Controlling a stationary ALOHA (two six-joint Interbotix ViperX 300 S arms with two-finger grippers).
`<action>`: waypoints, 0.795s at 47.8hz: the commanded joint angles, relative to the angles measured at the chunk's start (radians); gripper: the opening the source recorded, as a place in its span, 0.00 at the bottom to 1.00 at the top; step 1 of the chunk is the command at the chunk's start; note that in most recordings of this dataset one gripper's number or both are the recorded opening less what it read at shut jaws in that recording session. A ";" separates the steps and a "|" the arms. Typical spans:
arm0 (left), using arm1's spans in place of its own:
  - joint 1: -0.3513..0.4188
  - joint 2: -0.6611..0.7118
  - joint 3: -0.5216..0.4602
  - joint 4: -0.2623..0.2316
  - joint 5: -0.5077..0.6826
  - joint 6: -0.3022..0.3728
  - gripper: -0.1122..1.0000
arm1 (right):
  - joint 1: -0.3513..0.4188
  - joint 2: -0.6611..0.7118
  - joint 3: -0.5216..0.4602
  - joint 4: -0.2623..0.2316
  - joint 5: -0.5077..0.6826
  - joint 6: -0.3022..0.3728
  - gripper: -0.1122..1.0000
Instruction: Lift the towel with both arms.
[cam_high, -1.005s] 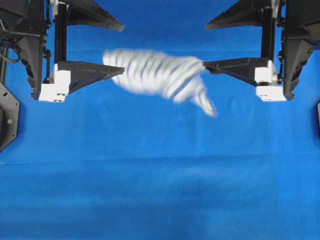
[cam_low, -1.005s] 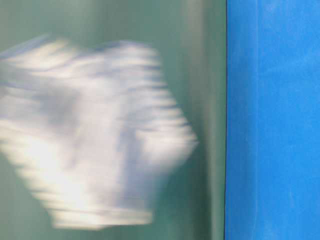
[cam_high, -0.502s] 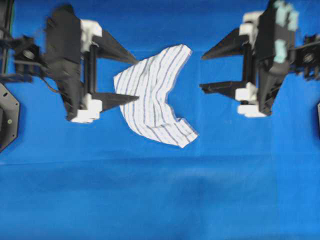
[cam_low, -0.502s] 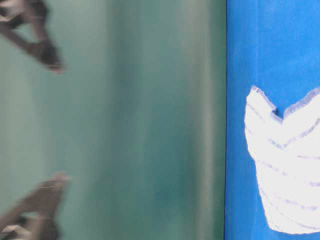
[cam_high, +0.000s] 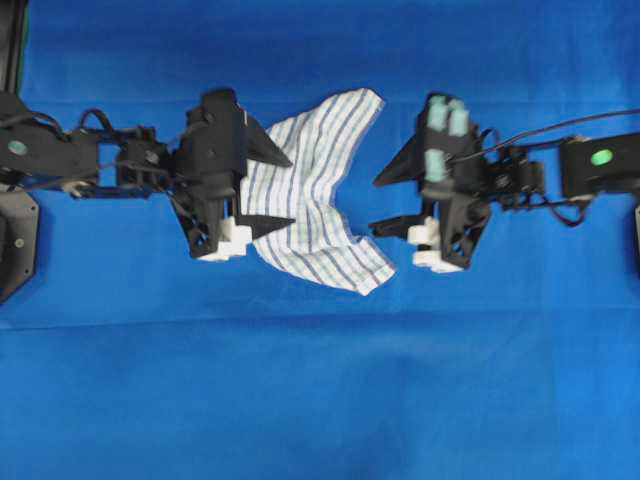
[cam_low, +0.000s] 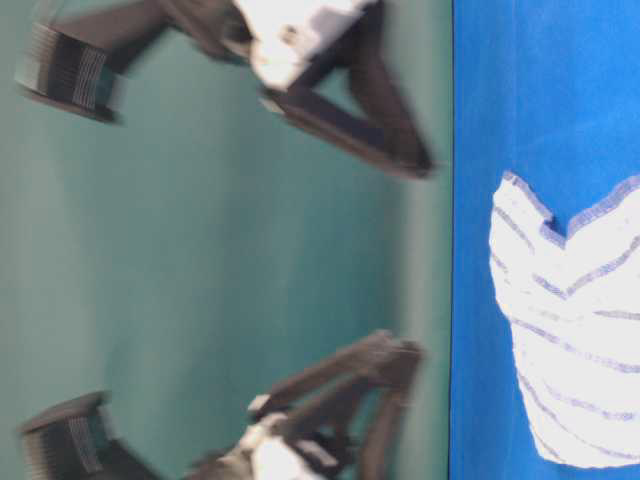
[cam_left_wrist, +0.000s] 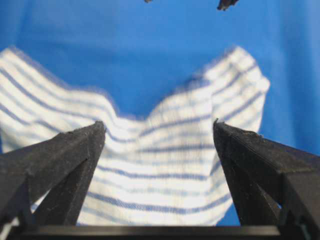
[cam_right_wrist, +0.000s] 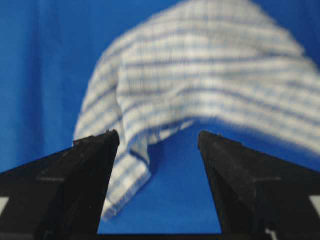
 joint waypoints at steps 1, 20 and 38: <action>-0.005 0.038 0.002 -0.003 -0.038 -0.002 0.93 | 0.000 0.041 -0.012 0.003 -0.032 0.006 0.70; -0.026 0.224 0.018 -0.005 -0.110 -0.005 0.93 | 0.009 0.219 -0.020 0.018 -0.170 0.035 0.70; -0.060 0.264 0.023 -0.006 -0.110 -0.014 0.93 | 0.017 0.301 -0.052 0.043 -0.196 0.035 0.70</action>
